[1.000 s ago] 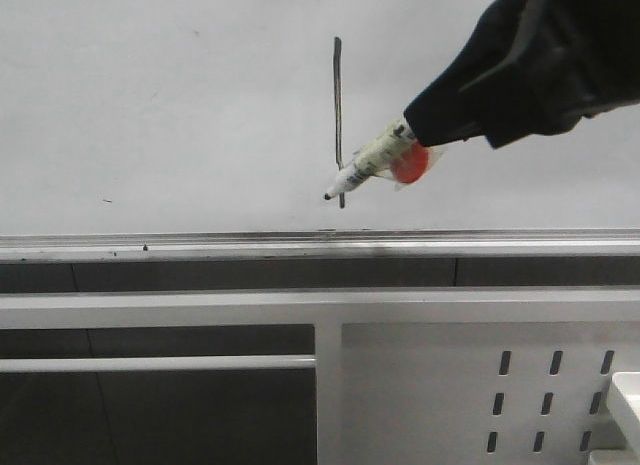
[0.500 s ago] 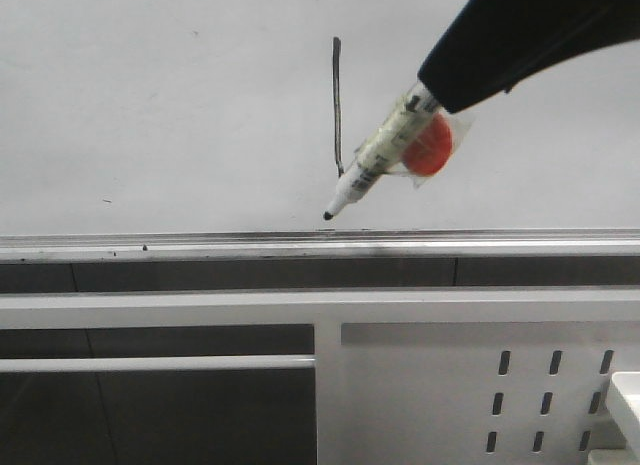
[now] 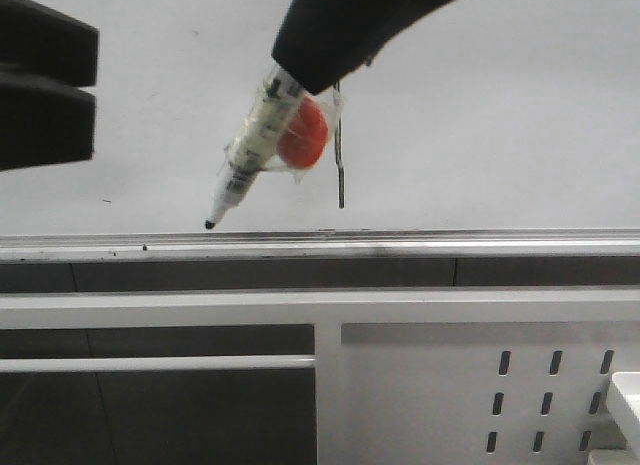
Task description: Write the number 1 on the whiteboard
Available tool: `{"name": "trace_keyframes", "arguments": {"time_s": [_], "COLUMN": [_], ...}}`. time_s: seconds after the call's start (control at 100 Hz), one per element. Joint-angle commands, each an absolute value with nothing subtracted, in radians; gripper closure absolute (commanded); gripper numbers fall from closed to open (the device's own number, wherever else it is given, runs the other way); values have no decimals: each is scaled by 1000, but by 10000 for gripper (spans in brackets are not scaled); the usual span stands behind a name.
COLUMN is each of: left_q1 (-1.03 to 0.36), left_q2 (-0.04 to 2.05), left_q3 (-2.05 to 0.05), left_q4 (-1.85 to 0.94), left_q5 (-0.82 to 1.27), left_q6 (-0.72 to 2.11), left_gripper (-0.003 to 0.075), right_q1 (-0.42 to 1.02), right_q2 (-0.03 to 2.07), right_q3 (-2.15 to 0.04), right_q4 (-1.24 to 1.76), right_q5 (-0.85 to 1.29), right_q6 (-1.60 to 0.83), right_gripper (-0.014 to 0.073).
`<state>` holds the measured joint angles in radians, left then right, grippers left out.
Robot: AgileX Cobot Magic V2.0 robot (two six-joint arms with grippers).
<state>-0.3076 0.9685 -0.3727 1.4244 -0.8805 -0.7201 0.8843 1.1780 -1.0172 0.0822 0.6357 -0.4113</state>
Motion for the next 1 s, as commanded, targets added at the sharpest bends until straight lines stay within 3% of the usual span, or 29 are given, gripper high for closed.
{"name": "trace_keyframes", "arguments": {"time_s": [0.0,0.39,0.71,0.99], "left_q1": [-369,-486,-534,-601], "left_q2": [996,1044,1049,1176], "left_q3": [-413,-413,-414,-491], "left_q4": [1366,1067,1042,1023], "left_q5": [-865,-689,-696,-669], "left_q6": [-732,-583,-579,-550], "left_gripper": [407,407,407,407], "right_q1": [885,885,890,912], "right_q2": [1160,1160,1160,1160], "right_q3": [-1072,-1080,-1081,-1081], "right_q4": [72,72,90,90], "right_q5": [573,596,576,583], "right_q6": [-419,-420,-420,-426], "right_gripper": [664,664,664,664]}}
